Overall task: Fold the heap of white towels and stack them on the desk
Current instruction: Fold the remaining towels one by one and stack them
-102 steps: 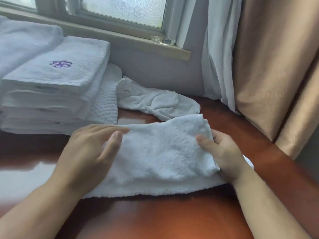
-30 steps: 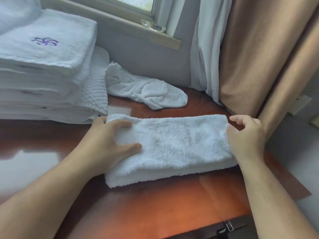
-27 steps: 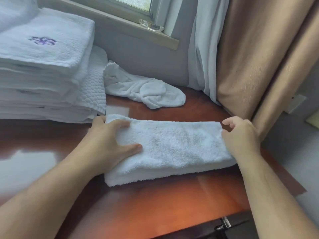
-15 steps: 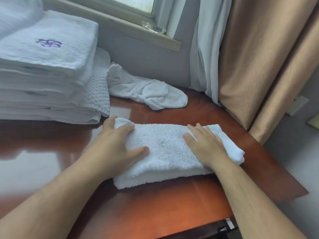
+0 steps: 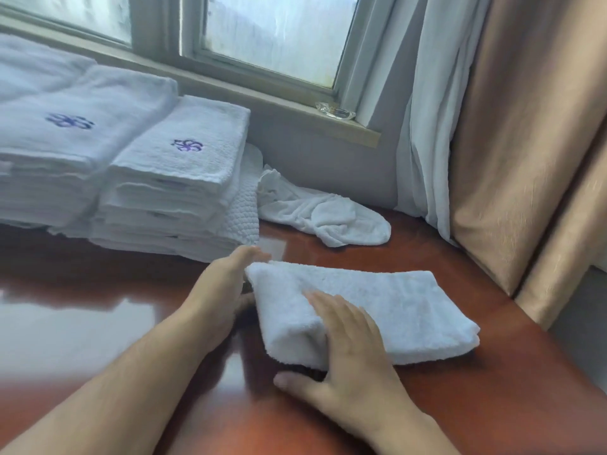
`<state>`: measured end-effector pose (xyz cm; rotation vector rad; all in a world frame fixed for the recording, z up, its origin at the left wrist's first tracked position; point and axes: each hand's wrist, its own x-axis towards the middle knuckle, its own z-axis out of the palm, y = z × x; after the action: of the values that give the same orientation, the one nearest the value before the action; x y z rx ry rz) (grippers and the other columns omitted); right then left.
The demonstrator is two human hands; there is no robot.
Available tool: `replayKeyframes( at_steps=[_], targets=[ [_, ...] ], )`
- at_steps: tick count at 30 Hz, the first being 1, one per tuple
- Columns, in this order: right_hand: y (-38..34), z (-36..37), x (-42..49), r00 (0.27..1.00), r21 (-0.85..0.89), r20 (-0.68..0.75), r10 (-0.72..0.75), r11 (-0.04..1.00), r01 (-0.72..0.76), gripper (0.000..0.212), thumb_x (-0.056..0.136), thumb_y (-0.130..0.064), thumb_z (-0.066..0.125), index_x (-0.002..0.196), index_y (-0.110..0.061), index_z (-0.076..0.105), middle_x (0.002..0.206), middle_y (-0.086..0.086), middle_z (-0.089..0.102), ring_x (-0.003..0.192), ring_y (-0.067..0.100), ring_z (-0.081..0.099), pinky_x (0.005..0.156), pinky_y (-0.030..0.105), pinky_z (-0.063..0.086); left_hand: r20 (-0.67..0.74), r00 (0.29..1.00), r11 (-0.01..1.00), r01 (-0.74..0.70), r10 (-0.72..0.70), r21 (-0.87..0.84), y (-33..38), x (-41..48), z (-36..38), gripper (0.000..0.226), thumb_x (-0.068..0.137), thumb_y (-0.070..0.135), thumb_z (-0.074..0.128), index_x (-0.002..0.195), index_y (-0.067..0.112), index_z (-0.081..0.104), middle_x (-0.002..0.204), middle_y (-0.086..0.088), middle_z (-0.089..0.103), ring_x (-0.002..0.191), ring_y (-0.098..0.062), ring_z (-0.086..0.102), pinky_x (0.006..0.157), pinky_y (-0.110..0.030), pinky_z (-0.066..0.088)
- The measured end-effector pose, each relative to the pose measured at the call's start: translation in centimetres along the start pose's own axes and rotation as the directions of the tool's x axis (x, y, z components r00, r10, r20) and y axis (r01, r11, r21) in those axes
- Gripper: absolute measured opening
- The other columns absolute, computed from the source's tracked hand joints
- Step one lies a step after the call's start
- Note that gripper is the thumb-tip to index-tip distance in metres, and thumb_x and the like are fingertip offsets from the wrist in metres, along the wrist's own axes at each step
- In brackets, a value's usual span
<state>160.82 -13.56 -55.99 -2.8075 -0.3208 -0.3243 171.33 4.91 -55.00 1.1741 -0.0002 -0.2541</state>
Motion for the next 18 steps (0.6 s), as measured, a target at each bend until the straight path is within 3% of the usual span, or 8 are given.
replayKeyframes(
  at_steps=[3, 5, 7, 10, 13, 15, 18],
  targets=[
    [-1.1, 0.6, 1.0, 0.974, 0.125, -0.201, 0.104, 0.989, -0.079, 0.077, 0.078, -0.056, 0.069, 0.146, -0.029, 0.044, 0.143, -0.017, 0.047, 0.135, 0.007, 0.04, 0.117, 0.034, 0.026, 0.02, 0.999, 0.977, -0.036, 0.041, -0.21, -0.6, 0.1, -0.6, 0.021, 0.084, 0.025, 0.065, 0.078, 0.013, 0.082, 0.08, -0.006, 0.073, 0.072, -0.017, 0.072, 0.063, -0.029, 0.058],
    [-1.4, 0.5, 1.7, 0.953, 0.249, -0.24, 0.185, 0.961, -0.124, 0.056, 0.081, -0.039, 0.068, 0.134, -0.025, 0.058, 0.126, -0.013, 0.061, 0.121, 0.013, 0.054, 0.107, 0.042, 0.04, 0.018, 0.997, 0.959, -0.065, 0.072, -0.278, -0.9, -0.3, -1.3, 0.032, 0.075, 0.019, 0.061, 0.099, 0.005, 0.077, 0.086, -0.01, 0.071, 0.077, -0.023, 0.072, 0.066, -0.031, 0.059],
    [-1.5, 0.8, 1.9, 0.953, 0.307, -0.232, 0.197, 0.944, -0.121, 0.038, 0.084, -0.033, 0.064, 0.121, -0.027, 0.064, 0.11, -0.019, 0.065, 0.109, 0.011, 0.06, 0.097, 0.042, 0.047, 0.019, 0.993, 0.969, -0.112, 0.119, -0.218, -1.0, -0.8, -2.0, 0.051, 0.067, 0.014, 0.054, 0.116, 0.006, 0.068, 0.09, -0.01, 0.073, 0.082, -0.024, 0.072, 0.068, -0.032, 0.059],
    [-1.6, 0.9, 1.6, 0.952, 0.399, -0.229, 0.202, 0.912, -0.098, 0.022, 0.089, -0.021, 0.067, 0.103, -0.038, 0.065, 0.094, -0.022, 0.069, 0.095, -0.001, 0.063, 0.083, 0.029, 0.051, 0.019, 0.981, 0.977, -0.188, 0.191, -0.105, -0.9, -2.0, -2.6, 0.061, 0.064, 0.013, 0.05, 0.122, 0.021, 0.065, 0.092, -0.005, 0.071, 0.078, -0.021, 0.07, 0.07, -0.035, 0.057],
    [-1.7, 0.2, 1.2, 0.956, 0.59, -0.146, 0.255, 0.798, -0.123, 0.012, 0.09, -0.028, 0.07, 0.101, -0.031, 0.07, 0.097, -0.018, 0.074, 0.098, 0.0, 0.067, 0.08, 0.021, 0.051, 0.062, 0.964, 0.964, -0.254, 0.259, -0.082, -0.6, -3.2, -2.7, 0.052, 0.072, 0.051, 0.065, 0.123, 0.041, 0.066, 0.1, 0.001, 0.066, 0.076, -0.012, 0.061, 0.068, -0.028, 0.048],
    [-2.2, -1.5, 1.3, 0.966, 0.723, -0.1, 0.237, 0.684, -0.093, 0.024, 0.089, -0.041, 0.064, 0.106, -0.029, 0.075, 0.104, -0.016, 0.075, 0.103, 0.001, 0.068, 0.083, 0.019, 0.051, 0.103, 0.944, 0.943, -0.323, 0.314, 0.086, -0.4, -4.1, -3.0, 0.074, 0.062, 0.086, 0.062, 0.127, 0.053, 0.059, 0.112, 0.013, 0.066, 0.086, -0.01, 0.059, 0.066, -0.03, 0.041],
    [-2.7, -4.8, 1.9, 0.986, 0.887, 0.009, 0.168, 0.453, -0.086, 0.031, 0.091, -0.046, 0.064, 0.113, -0.027, 0.075, 0.112, 0.001, 0.076, 0.111, 0.019, 0.07, 0.088, 0.035, 0.056, 0.22, 0.915, 0.876, -0.391, 0.337, 0.282, -0.1, -5.4, -3.1, 0.096, 0.052, 0.101, 0.052, 0.133, 0.05, 0.052, 0.123, 0.017, 0.068, 0.108, -0.013, 0.065, 0.068, -0.037, 0.045]
  ],
)
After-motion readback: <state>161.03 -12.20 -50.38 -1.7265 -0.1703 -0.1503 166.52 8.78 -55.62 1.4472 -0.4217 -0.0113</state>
